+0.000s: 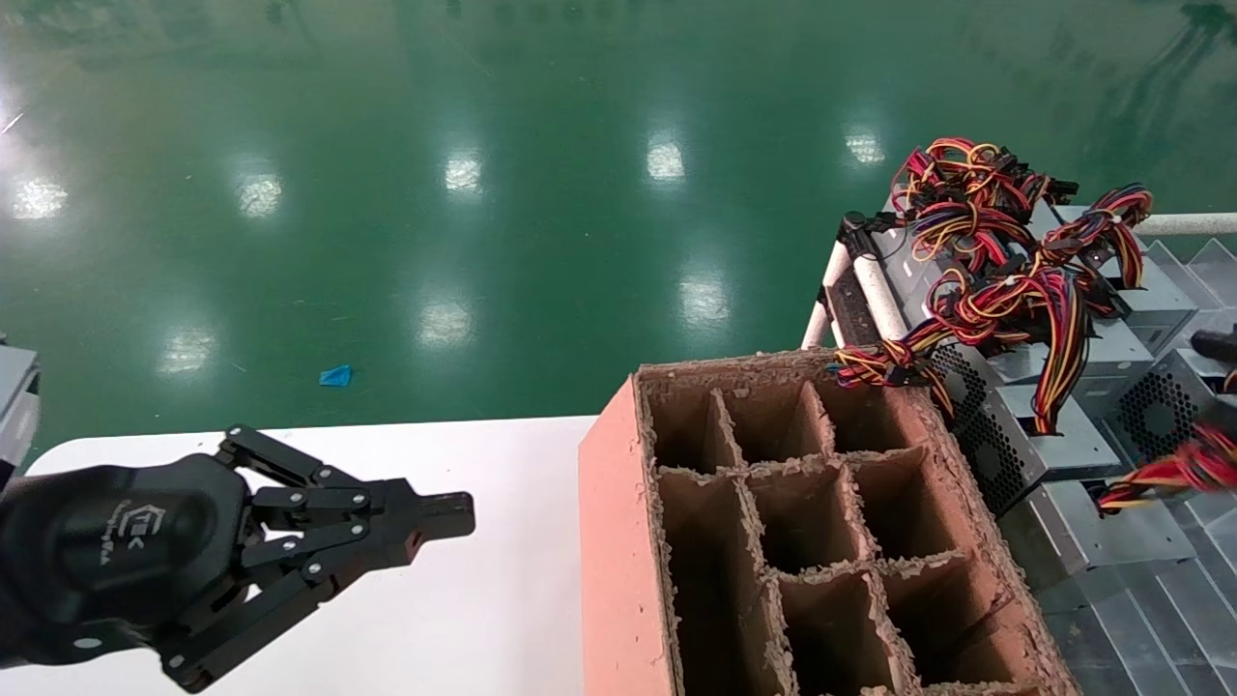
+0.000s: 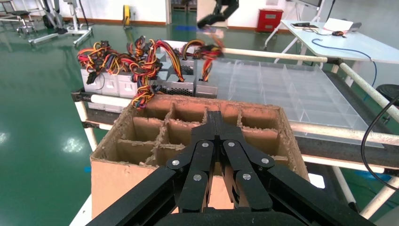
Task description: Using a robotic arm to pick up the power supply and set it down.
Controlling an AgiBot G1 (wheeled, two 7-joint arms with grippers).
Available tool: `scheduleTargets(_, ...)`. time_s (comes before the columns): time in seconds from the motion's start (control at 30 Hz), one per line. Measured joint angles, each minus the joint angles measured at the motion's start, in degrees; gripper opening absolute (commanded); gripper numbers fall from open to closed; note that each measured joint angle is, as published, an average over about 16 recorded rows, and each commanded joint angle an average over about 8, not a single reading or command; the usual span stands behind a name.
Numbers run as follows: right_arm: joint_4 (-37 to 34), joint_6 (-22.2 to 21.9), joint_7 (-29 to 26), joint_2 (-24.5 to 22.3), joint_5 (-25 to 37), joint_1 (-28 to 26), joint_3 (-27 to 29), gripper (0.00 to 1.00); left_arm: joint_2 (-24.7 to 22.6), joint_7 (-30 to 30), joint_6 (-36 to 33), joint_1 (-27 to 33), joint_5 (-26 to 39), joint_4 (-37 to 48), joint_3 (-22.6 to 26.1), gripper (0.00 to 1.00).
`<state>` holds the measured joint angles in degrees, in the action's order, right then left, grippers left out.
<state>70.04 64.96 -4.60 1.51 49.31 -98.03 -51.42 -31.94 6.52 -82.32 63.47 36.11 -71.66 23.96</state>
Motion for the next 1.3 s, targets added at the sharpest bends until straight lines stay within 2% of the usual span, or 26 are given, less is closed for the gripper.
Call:
scheduleTargets(0.37,-3.9,2.3,3.7,3.3,-4.0,0.7,1.9,1.00,0.0,0.0,0.0,0.0,0.0,0.0,0.0,0.00)
scheduleTargets(0.73,-3.4,5.2,3.4,8.0,-5.3,5.9,7.1,1.00,0.0,0.0,0.0,0.0,0.0,0.0,0.0,0.00)
scheduleTargets(1.0,-2.2,7.7,1.9,12.1,-5.7,10.9,11.7,1.00,0.0,0.0,0.0,0.0,0.0,0.0,0.0,0.98)
scheduleTargets(1.3,-1.0,10.5,0.2,16.8,-6.1,16.4,16.8,1.00,0.0,0.0,0.0,0.0,0.0,0.0,0.0,1.00)
